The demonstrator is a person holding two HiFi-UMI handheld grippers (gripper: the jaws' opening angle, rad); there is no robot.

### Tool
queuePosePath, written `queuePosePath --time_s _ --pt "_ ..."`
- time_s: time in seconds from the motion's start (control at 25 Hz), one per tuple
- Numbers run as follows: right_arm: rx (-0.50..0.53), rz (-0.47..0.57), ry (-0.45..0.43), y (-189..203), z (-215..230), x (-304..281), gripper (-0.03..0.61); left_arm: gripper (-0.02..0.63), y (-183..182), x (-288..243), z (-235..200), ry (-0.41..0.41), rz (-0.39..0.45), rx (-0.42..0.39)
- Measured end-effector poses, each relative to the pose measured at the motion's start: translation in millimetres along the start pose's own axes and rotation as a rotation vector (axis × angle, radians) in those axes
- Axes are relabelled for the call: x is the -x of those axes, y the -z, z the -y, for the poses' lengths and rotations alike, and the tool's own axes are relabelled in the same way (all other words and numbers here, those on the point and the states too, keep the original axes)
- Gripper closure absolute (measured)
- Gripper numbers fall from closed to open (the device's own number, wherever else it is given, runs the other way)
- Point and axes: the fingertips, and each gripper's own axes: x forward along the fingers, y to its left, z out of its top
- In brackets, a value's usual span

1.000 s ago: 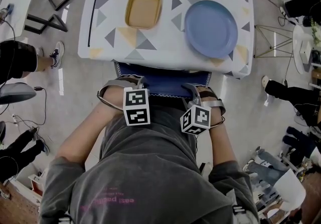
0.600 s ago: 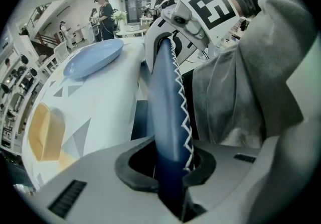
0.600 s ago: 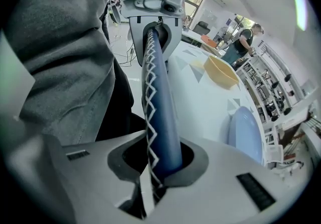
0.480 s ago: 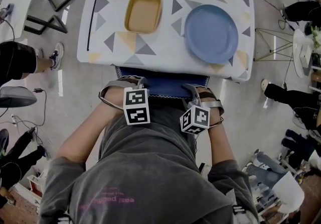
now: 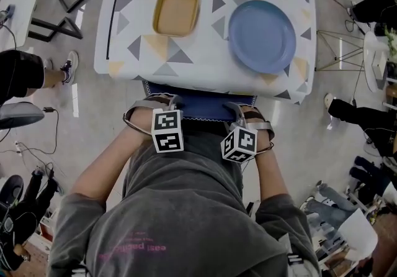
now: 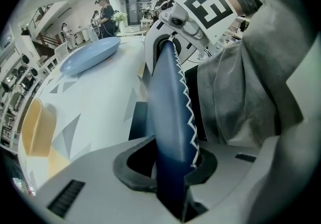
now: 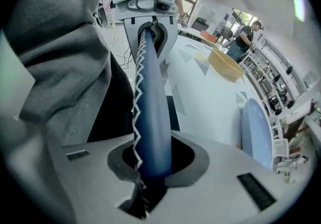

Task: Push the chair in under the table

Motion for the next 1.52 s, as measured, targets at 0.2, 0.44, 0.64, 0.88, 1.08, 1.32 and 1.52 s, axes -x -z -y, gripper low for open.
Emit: queuePosePath --time_s 0.2,0.44,0.64,0.88,1.08,1.32,1.52 --pt "0.003 -0.004 -0.013 -4.6 -12.2 -4.2 0.511 0.528 9.0 -3.4 7.5 -0.016 0.004 0.002" --pt "-0.012 -0.012 -0.02 -3.7 -22.5 -7.2 0.509 0.525 12.1 -8.2 15.7 -0.023 0.002 0.002" --pt "-0.02 -0.022 -0.03 -1.9 -31.9 -10.3 0.508 0.517 14.2 -13.9 23.7 -0.014 0.003 0.002" --pt "-0.026 -0.036 -0.043 0.4 -47.5 -14.0 0.503 0.508 17.9 -21.4 37.5 0.003 0.004 0.012" --pt "-0.044 -0.048 -0.068 0.7 -50.2 -15.7 0.5 0.503 18.9 -22.7 37.0 -0.007 0.005 0.022" --pt "-0.057 -0.059 -0.084 -0.4 -57.9 -17.9 0.475 0.481 21.8 -23.5 37.8 -0.025 0.011 0.045" --pt "-0.049 -0.061 -0.119 -0.4 -62.0 -13.9 0.431 0.407 20.2 -19.0 41.6 -0.022 -0.015 0.089"
